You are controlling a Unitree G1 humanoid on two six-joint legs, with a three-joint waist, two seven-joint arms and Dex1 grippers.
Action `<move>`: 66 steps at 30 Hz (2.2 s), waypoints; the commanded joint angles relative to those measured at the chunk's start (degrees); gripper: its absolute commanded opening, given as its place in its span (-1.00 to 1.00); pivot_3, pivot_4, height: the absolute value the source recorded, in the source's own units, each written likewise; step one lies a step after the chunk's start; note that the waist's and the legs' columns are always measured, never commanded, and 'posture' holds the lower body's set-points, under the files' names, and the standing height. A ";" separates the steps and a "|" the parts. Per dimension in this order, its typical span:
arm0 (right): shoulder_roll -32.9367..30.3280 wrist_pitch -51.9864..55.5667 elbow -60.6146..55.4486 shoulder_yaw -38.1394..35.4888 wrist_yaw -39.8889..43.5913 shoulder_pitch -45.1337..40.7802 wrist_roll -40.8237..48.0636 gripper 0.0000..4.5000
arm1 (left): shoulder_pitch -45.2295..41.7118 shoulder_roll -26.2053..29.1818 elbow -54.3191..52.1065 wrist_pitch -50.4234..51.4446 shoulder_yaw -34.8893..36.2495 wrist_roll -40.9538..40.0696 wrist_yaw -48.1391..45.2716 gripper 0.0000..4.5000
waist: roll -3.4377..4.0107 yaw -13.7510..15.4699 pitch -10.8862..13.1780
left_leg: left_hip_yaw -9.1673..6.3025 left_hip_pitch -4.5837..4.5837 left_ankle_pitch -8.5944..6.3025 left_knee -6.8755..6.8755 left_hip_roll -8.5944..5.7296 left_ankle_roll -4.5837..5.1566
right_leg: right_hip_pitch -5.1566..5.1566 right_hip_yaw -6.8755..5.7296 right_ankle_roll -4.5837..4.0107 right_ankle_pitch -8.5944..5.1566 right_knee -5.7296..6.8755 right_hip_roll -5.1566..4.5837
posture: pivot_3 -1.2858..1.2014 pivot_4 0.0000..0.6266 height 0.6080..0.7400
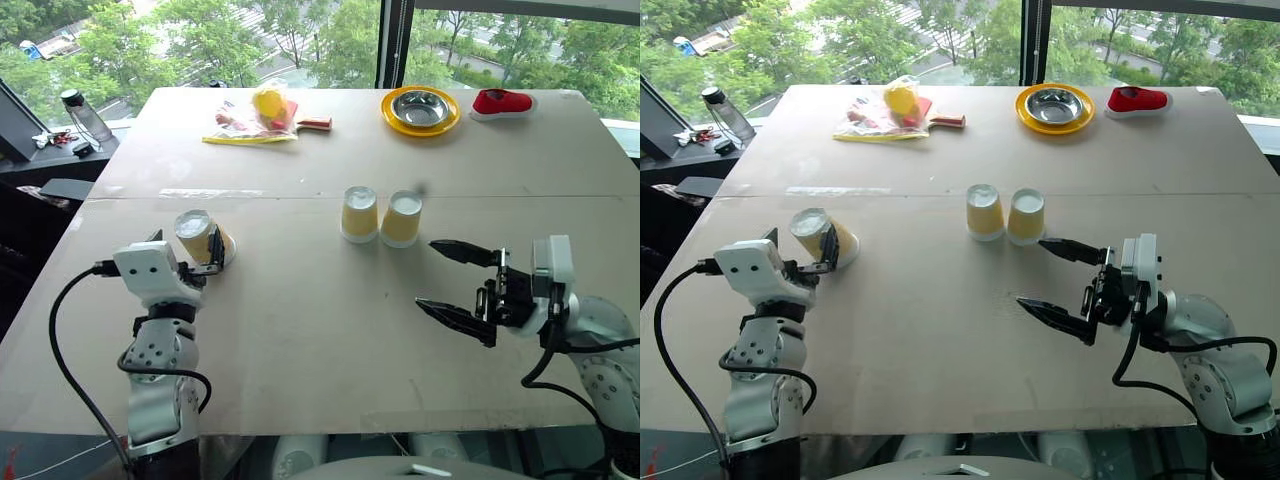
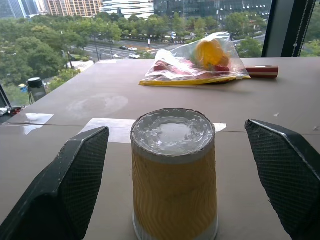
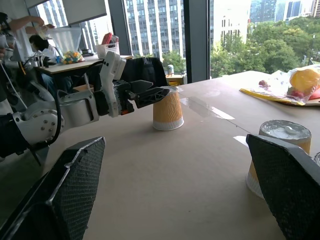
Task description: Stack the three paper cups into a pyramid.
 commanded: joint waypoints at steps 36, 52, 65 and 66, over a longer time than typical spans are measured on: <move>0.10 -2.86 -0.41 -0.36 -0.75 -0.65 -0.11 1.00 | -10.35 4.40 13.47 -6.22 -0.97 2.65 -0.26 -0.03 | -0.04 0.09 -0.02 | -0.04 -0.01 0.01 0.02 0.10 -0.01 | 0.00 -0.06 0.01 0.00 0.05 -0.02 | 0.03 -0.52 1.00; 0.35 -4.73 1.68 -4.06 -2.13 -1.25 0.06 1.00 | -40.15 13.00 22.39 5.06 -14.25 -9.43 -31.17 -0.03 | -0.12 0.19 0.01 | -0.13 -0.10 0.02 0.17 -0.13 -0.03 | 0.01 -0.20 0.01 0.00 0.11 -0.03 | 0.03 -0.52 1.00; 0.70 -5.80 0.10 -12.85 -10.54 5.81 -0.90 1.00 | -60.61 4.13 44.22 -0.77 -22.23 -8.34 -50.16 -0.03 | -0.07 -0.41 0.04 | -0.10 -0.23 0.02 0.25 -0.17 -0.02 | -0.01 -0.29 0.03 -0.01 0.06 0.00 | 0.03 -0.52 1.00; 0.64 -5.67 -0.20 -13.18 -11.02 6.34 -0.93 1.00 | -61.10 3.68 45.44 -1.23 -22.34 -8.17 -50.72 -0.03 | -0.06 -0.36 0.04 | -0.09 -0.23 0.02 0.25 -0.17 -0.02 | -0.01 -0.29 0.03 -0.01 0.08 0.01 | 0.03 -0.52 1.00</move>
